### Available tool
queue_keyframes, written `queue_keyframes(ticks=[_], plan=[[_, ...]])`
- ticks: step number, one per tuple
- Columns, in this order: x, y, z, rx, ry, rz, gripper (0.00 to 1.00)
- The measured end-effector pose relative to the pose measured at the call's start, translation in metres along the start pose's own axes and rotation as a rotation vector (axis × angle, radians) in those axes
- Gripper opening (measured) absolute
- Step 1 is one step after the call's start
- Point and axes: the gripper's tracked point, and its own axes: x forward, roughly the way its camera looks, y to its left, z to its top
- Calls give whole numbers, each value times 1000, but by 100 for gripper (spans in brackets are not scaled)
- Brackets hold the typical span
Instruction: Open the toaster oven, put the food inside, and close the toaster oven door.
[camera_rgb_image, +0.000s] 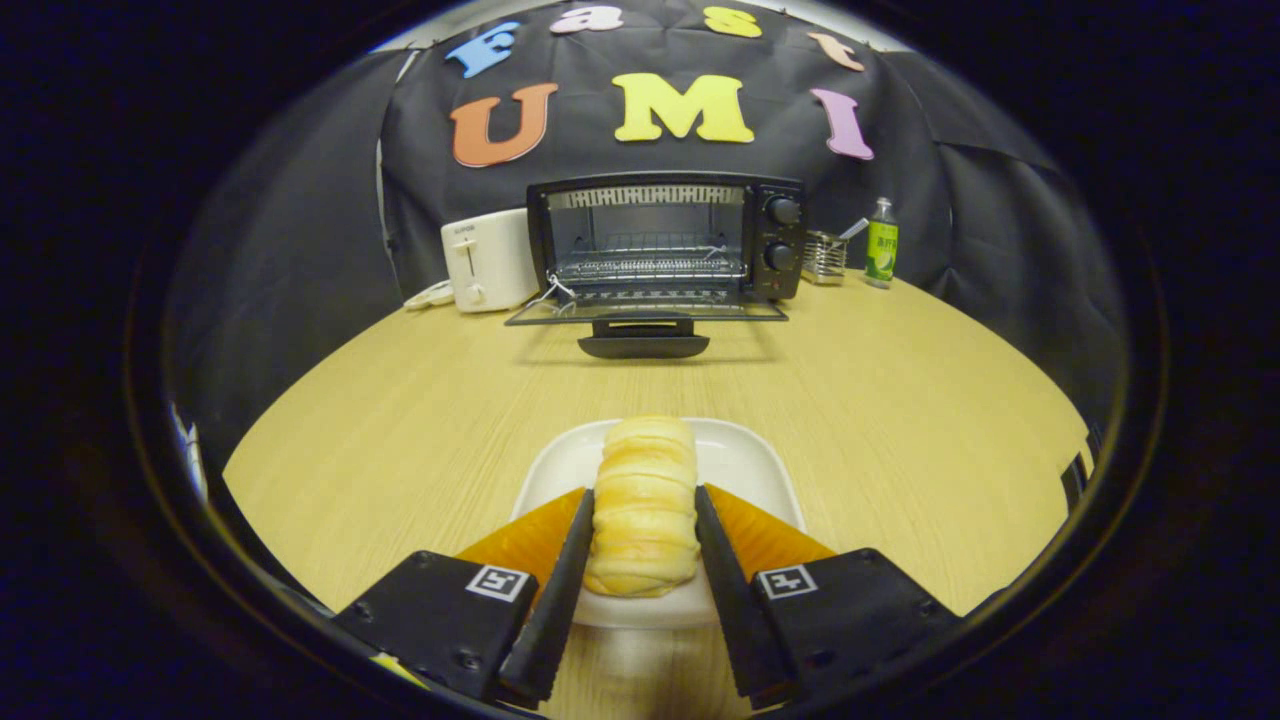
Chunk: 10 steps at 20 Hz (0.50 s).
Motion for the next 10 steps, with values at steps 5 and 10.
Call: queue_keyframes(ticks=[5, 10], plan=[[-18, 10, 37, 176, -67, 100, 68], [-42, 34, 112, 395, -310, 356, 68]])
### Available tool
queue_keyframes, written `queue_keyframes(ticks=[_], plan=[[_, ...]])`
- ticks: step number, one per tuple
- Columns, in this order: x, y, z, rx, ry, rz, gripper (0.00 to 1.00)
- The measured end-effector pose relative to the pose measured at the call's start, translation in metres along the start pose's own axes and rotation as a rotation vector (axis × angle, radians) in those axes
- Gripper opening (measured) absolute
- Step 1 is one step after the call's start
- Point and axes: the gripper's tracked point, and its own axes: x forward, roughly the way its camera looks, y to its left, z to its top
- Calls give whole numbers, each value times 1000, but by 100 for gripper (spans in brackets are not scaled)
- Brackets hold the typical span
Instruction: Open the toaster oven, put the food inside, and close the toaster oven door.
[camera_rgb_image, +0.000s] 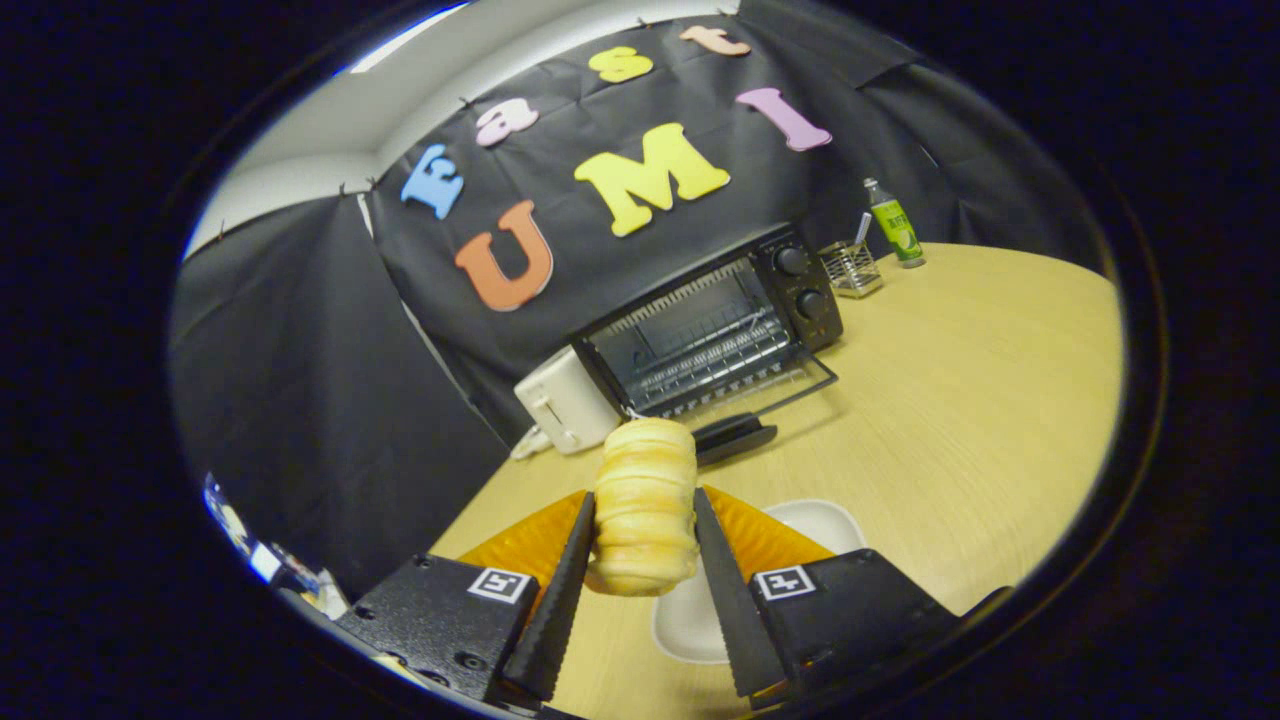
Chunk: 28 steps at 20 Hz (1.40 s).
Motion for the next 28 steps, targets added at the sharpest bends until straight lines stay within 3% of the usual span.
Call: queue_keyframes(ticks=[3, 12, 17, 24, 28], plan=[[10, 4, 31, 68, -92, 43, 67], [112, -25, 56, 172, -14, -21, 67], [185, -62, 61, 131, 58, -100, 67], [254, -86, 107, 134, 15, -133, 67], [281, -94, 102, 127, 53, -142, 68]])
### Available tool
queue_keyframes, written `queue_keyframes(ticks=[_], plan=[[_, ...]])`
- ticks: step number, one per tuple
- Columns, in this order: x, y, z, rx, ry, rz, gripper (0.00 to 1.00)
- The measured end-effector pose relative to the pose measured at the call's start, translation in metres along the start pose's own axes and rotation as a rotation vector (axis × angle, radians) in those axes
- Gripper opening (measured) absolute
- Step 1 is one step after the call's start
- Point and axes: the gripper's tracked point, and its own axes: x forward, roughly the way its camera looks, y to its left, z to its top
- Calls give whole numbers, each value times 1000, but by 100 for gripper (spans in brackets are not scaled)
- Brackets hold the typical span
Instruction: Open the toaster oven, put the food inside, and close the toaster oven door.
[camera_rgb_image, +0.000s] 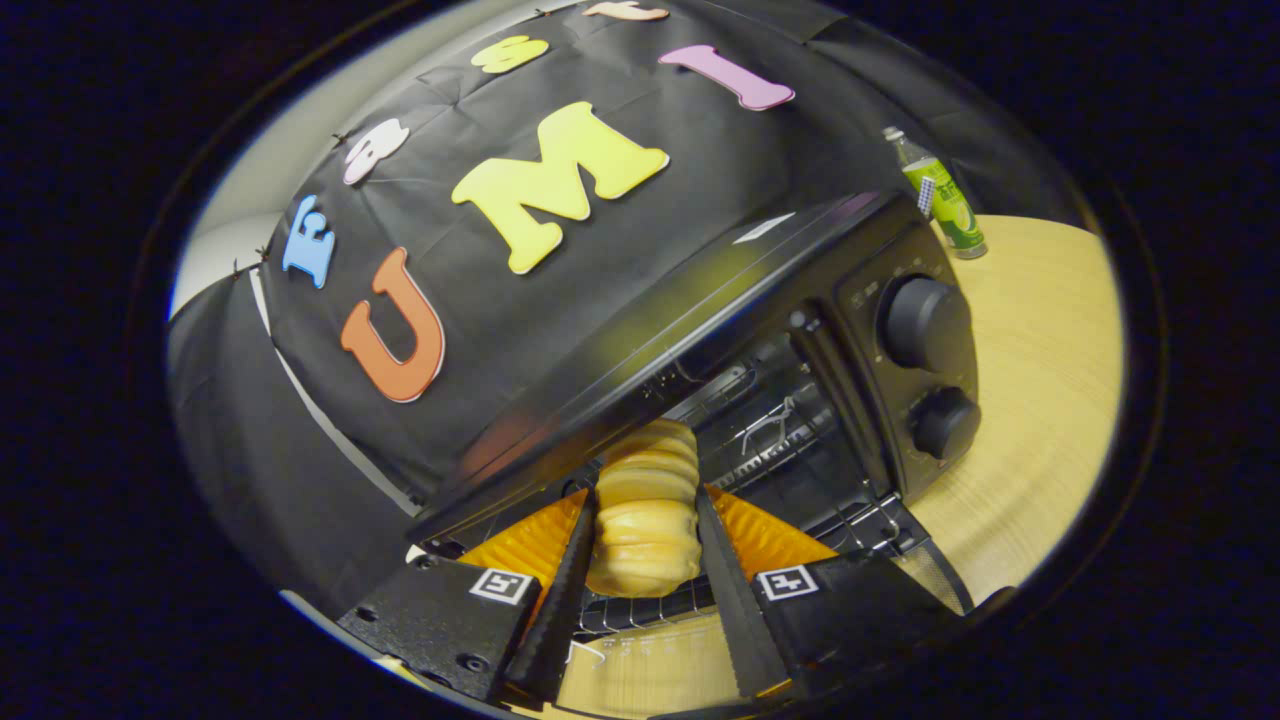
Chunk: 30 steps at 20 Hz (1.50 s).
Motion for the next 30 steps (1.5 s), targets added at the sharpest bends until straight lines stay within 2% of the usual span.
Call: queue_keyframes(ticks=[1, 5, 8, 9, 13, 18, 24, 30], plan=[[5, -2, -2, -6, -2, -1, 68], [15, -13, -6, -63, 20, -26, 85], [10, -21, -1, -145, 1, -98, 98], [8, -20, -4, -142, 14, -98, 100], [-7, -13, -12, -46, 57, -74, 100], [-42, 0, -18, -77, 85, -80, 100], [-90, 8, -26, -177, 112, -150, 100], [-122, 12, -52, -403, 197, -250, 100]])
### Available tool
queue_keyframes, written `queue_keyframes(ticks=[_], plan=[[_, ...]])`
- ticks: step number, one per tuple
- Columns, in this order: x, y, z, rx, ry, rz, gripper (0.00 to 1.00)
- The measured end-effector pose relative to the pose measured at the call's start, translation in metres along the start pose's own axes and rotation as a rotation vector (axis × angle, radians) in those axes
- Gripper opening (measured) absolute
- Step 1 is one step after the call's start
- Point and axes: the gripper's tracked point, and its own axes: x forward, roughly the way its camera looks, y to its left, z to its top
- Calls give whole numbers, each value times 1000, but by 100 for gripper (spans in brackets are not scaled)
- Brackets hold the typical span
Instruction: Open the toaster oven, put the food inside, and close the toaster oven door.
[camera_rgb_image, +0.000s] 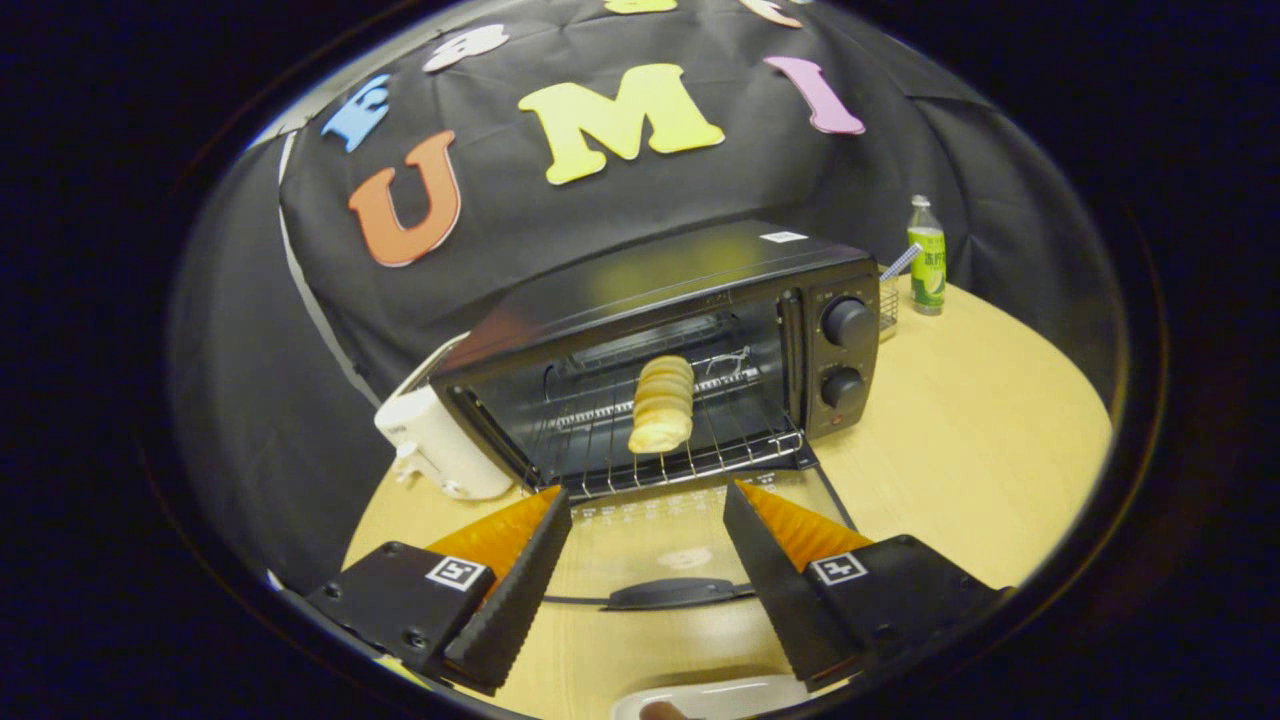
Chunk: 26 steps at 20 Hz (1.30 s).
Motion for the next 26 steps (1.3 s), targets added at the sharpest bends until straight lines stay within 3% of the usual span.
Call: queue_keyframes(ticks=[5, 8, 18, 20, 23, 26], plan=[[-26, 11, -23, -134, 8, -30, 100], [-32, 10, -57, -154, 88, -50, 100], [-8, 13, -146, -60, 344, -19, 100], [-3, 9, -139, -62, 313, -19, 100], [10, -8, -133, -88, 271, -90, 100], [16, -9, -126, -106, 234, -92, 100]])
